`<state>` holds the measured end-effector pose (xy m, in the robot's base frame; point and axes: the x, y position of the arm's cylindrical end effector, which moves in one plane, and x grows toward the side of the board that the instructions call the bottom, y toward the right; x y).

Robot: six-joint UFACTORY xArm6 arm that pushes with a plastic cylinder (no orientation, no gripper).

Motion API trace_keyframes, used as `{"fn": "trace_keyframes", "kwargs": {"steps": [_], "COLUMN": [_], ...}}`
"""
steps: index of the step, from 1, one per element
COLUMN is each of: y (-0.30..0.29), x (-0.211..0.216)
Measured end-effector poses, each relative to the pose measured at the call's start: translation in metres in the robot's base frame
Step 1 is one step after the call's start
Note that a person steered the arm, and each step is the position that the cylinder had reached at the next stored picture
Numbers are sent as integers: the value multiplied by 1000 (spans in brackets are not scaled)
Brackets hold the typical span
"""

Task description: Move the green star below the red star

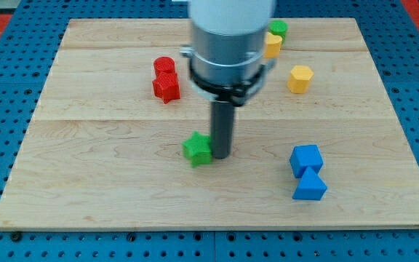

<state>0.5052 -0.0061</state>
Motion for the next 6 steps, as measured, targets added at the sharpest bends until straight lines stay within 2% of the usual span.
{"fn": "trace_keyframes", "kwargs": {"steps": [1, 2, 3, 4, 5, 6], "y": [5, -35, -49, -67, -86, -66], "x": [38, 43, -28, -36, -14, -15]}}
